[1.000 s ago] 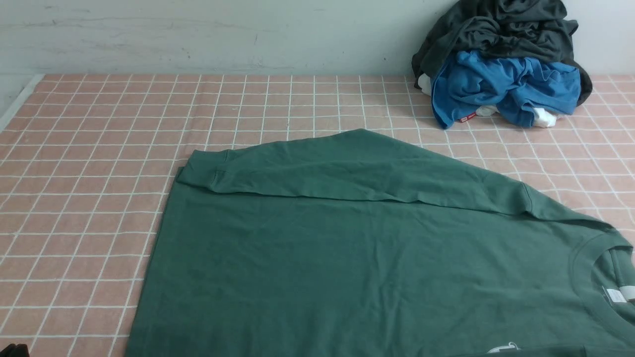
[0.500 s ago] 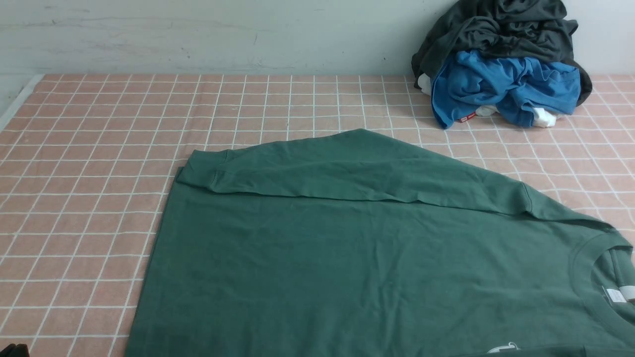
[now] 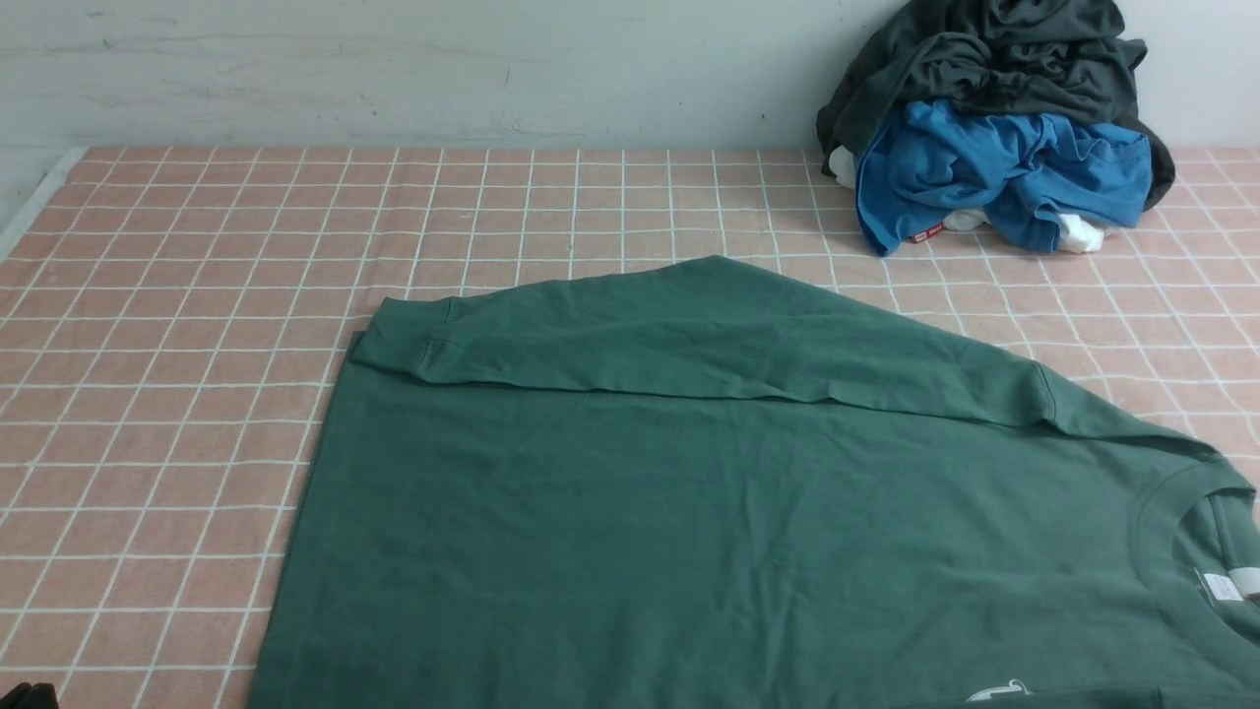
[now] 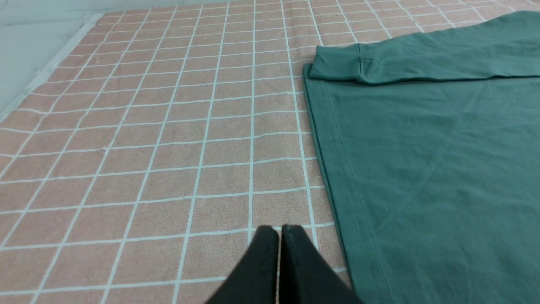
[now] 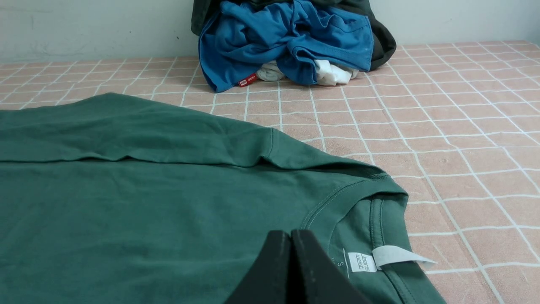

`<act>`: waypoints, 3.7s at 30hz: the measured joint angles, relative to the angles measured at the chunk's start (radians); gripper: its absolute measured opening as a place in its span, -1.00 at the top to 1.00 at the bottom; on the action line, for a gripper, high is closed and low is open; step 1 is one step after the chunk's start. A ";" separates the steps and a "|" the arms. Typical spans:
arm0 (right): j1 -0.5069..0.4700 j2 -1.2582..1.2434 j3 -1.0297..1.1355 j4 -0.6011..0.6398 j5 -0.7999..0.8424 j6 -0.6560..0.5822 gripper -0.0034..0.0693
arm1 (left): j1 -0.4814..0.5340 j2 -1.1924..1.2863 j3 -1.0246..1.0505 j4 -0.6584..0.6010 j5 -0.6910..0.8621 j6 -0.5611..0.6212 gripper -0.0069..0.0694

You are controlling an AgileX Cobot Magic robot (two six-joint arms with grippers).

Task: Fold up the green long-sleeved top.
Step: Use the left arm to clamp the cuff closest to it

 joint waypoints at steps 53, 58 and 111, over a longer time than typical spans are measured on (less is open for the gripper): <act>0.000 0.000 0.001 0.604 -0.020 0.323 0.94 | 0.000 0.000 0.002 -0.710 -0.060 -0.274 0.83; 0.000 0.000 0.001 0.742 -0.048 0.361 0.94 | 0.000 0.000 -0.011 -0.709 -0.078 -0.231 0.83; 0.370 0.878 -0.783 0.266 0.839 -0.364 0.94 | -0.482 1.604 -0.714 -0.085 0.602 0.301 -0.35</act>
